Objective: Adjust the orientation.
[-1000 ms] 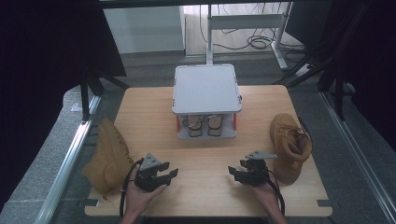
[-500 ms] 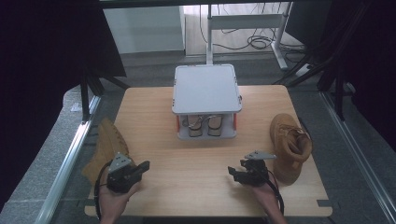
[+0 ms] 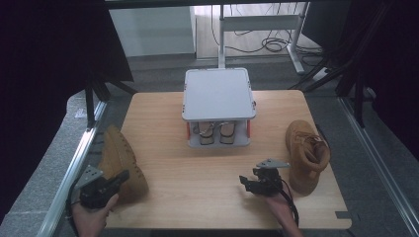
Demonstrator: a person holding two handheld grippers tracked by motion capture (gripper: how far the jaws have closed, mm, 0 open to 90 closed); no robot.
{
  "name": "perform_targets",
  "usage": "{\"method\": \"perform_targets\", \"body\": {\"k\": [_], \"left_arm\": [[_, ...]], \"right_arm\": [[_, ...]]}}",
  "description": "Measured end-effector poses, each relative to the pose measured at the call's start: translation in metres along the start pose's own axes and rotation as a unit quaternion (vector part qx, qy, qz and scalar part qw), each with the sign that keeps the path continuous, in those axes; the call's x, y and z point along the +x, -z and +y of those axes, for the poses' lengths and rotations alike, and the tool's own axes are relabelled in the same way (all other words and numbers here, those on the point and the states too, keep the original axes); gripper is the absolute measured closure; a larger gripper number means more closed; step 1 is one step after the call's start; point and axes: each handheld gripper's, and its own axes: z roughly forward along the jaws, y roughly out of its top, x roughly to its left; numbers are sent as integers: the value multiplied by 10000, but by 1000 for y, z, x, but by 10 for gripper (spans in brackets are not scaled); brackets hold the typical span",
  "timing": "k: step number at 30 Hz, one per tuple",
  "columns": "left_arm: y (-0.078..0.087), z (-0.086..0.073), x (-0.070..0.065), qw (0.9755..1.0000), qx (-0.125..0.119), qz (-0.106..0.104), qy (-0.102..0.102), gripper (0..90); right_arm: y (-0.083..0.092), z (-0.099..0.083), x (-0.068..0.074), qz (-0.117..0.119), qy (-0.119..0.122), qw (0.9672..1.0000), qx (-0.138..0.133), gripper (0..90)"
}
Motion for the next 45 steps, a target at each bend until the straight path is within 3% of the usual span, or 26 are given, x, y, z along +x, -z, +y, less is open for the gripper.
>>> {"method": "perform_targets", "body": {"k": [10,16,21,26,30,34,45], "left_arm": [[26,-15,32,9988,-197,296,336,896],[34,-31,49,9973,-180,483,515,896],[46,-47,66,9934,-285,709,856,895],[52,-56,73,9916,-293,797,977,896],[44,-72,78,9911,-58,786,1072,896],[32,-77,79,9911,67,706,1125,896],[24,-75,80,9912,26,653,1155,897]], "right_arm": [[-1,0,-1,-21,17,10000,6,372],[-3,0,1,-56,76,9999,62,371],[-4,0,1,-66,67,9999,79,374],[-4,0,1,-70,78,9999,101,375],[-4,0,2,-60,80,9999,89,376],[-5,0,2,-81,106,9998,115,376],[-5,-2,1,-111,89,9998,140,377]]}}
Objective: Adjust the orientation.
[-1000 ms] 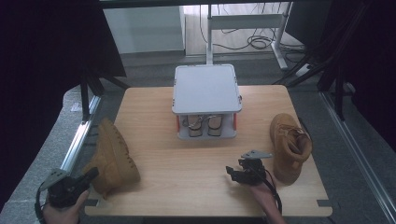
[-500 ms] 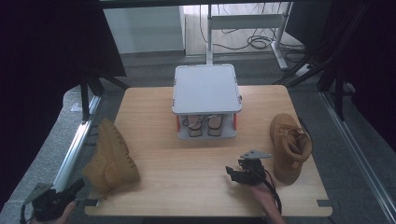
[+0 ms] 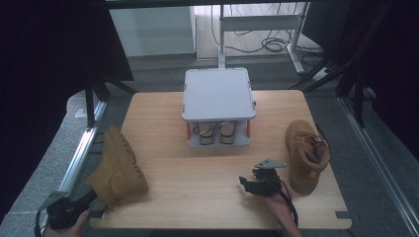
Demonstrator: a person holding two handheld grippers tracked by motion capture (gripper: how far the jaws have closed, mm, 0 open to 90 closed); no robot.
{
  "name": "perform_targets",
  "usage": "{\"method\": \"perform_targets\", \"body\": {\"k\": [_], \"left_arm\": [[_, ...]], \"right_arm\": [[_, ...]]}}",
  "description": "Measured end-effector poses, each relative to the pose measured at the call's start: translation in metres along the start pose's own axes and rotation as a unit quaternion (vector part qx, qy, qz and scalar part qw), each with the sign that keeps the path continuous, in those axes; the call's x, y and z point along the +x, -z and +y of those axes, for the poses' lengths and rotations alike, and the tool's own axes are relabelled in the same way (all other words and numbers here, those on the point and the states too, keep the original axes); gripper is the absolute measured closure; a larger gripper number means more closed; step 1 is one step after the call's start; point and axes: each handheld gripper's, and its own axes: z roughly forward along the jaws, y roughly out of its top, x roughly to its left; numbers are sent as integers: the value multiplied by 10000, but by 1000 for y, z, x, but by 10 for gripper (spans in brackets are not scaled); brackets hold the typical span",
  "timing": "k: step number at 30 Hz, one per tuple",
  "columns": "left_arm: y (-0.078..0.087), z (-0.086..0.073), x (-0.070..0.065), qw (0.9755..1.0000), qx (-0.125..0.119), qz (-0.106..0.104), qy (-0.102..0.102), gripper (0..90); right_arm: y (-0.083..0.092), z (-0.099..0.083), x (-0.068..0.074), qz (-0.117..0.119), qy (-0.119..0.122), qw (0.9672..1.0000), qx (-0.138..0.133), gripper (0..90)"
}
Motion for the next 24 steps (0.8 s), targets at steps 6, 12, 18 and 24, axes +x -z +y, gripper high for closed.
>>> {"method": "perform_targets", "body": {"k": [6,12,18,24], "left_arm": [[-4,2,-2,10000,19,-13,28,898],[-3,8,-6,10000,7,-93,-8,898],[-3,17,-12,9998,-43,-183,-33,898],[-2,24,-19,9996,-101,-239,-90,897]], "right_arm": [[-1,0,0,-24,9,10000,-9,378],[-1,0,1,-33,14,10000,-3,378],[0,1,0,-13,-6,10000,-38,379],[1,1,-1,-14,-22,10000,-38,379]]}}
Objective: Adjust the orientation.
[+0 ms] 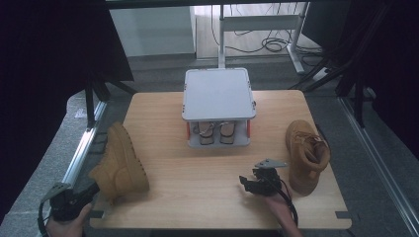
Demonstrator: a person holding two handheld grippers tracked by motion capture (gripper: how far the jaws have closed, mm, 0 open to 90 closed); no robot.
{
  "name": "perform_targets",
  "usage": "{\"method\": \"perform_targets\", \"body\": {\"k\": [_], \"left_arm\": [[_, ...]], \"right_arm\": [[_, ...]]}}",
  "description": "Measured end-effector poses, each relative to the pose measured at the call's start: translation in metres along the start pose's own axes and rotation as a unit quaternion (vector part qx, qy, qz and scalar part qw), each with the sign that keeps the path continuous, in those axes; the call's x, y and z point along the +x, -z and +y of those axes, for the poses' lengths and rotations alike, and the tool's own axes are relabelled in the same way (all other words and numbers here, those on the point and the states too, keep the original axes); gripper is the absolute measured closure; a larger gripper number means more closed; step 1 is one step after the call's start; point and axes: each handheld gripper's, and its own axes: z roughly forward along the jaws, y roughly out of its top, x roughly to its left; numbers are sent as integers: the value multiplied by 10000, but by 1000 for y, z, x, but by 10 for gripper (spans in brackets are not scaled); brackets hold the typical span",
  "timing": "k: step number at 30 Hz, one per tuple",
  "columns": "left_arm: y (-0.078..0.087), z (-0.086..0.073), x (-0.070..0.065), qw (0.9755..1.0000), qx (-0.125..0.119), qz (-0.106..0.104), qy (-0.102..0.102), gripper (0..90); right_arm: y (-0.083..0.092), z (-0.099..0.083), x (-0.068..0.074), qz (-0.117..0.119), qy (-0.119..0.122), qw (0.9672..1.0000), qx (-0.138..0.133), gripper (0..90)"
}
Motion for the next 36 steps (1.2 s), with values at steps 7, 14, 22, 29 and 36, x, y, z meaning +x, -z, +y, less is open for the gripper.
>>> {"method": "perform_targets", "body": {"k": [7,14,22,29,36], "left_arm": [[-1,5,-5,10000,-57,-55,-42,897],[-1,4,-7,9999,-109,-90,-18,897],[-2,9,-12,9997,-145,-185,-73,898],[-7,12,-24,9992,-129,-359,-149,898],[-22,24,-46,9980,-83,-532,-331,899]], "right_arm": [[2,0,-2,-25,-17,10000,-9,378],[2,0,-3,-40,-24,10000,-20,380],[1,-1,-2,-75,1,10000,14,382],[1,-1,-2,-70,-21,10000,16,381],[3,-2,-4,-85,-66,9999,-15,382]]}}
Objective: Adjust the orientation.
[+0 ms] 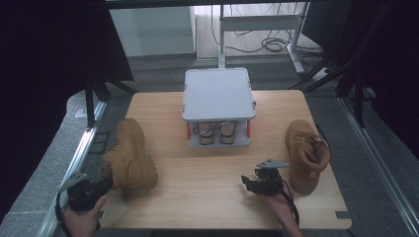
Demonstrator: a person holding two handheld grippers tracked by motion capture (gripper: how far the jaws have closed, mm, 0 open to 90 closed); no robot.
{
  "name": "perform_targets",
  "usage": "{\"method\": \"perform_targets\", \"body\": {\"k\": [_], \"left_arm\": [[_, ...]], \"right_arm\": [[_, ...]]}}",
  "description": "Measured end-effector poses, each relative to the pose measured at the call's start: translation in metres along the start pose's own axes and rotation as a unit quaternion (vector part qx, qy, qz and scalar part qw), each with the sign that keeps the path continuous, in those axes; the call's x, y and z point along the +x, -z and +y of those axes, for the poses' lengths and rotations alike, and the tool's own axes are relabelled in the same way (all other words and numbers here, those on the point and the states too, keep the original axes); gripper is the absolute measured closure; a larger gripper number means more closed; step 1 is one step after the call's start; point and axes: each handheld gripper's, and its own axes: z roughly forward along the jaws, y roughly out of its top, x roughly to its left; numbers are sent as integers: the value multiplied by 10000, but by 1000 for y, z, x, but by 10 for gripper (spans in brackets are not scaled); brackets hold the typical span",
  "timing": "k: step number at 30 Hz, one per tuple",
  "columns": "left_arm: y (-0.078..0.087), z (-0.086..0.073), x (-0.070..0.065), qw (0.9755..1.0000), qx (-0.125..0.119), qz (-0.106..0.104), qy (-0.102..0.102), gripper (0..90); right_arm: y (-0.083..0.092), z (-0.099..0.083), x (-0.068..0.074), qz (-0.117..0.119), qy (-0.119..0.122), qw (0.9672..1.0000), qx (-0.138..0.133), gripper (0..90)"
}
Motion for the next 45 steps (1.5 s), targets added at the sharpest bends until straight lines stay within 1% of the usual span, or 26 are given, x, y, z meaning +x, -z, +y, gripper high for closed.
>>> {"method": "perform_targets", "body": {"k": [1,5,6,7,8,9,10,11,12,13,14,15,19,21,23,24,27,28,29,33,35,38,39,41,43,45], "left_arm": [[0,0,0,10000,0,0,0,899],[-16,20,-19,9996,121,-108,-251,899],[-31,31,-31,9988,172,-220,-406,899],[-36,36,-38,9983,173,-349,-441,899],[-36,36,-38,9983,173,-349,-441,900],[-42,41,-45,9976,168,-425,-522,899],[-48,47,-58,9968,71,-496,-630,899],[-53,51,-64,9967,151,-379,-708,898],[-53,51,-64,9967,151,-379,-708,898],[-57,53,-67,9965,157,-376,-733,898],[-61,54,-70,9964,177,-439,-704,898],[-62,54,-74,9963,174,-414,-732,898],[-58,52,-79,9962,109,-422,-750,898],[-48,51,-86,9952,25,-522,-823,897],[-45,50,-88,9948,4,-555,-851,897],[-42,47,-95,9938,10,-614,-925,897],[-43,42,-99,9934,39,-651,-940,897],[-47,35,-104,9930,113,-674,-965,897],[-47,35,-104,9930,113,-674,-965,897],[-61,21,-111,9927,308,-654,-969,897],[-68,14,-114,9918,436,-640,-1020,897],[-77,5,-118,9906,581,-540,-1115,898],[-84,0,-121,9893,663,-393,-1236,898],[-86,0,-122,9892,683,-353,-1251,897],[-93,-1,-121,9893,711,-237,-1251,898],[-102,-1,-117,9902,723,-116,-1191,897]], "right_arm": [[0,0,0,0,0,10000,0,382],[-1,0,-1,-22,-12,10000,3,382],[0,0,-1,-19,-19,10000,11,381],[0,0,0,-14,-14,10000,14,381],[0,-1,0,-14,-16,10000,14,381],[0,-1,-1,-13,-19,10000,11,381],[0,-1,-1,-28,-11,10000,12,381],[0,-2,-1,-26,-26,10000,17,382],[0,-2,-1,-26,-26,10000,17,382],[0,-2,-1,-10,-38,10000,9,382],[0,-2,-2,-8,-21,10000,7,381],[0,-3,-2,-8,-18,10000,8,381],[1,-3,-3,-6,-47,10000,3,382],[2,-2,-4,-6,-80,10000,-26,382],[2,-2,-4,-4,-83,10000,-31,382],[3,-2,-4,-4,-81,10000,-34,382],[3,-2,-3,-5,-74,10000,-29,382],[2,-3,-2,1,-61,10000,-17,381],[2,-3,-2,2,-64,10000,-4,381],[1,-4,-1,15,-38,10000,9,379],[1,-5,-1,30,-29,10000,16,378],[1,-5,0,36,-25,10000,14,378],[1,-5,0,31,-27,10000,14,378],[1,-5,0,23,-21,10000,15,378],[0,-5,0,18,-18,10000,14,378],[0,-5,0,24,-8,10000,28,377]]}}
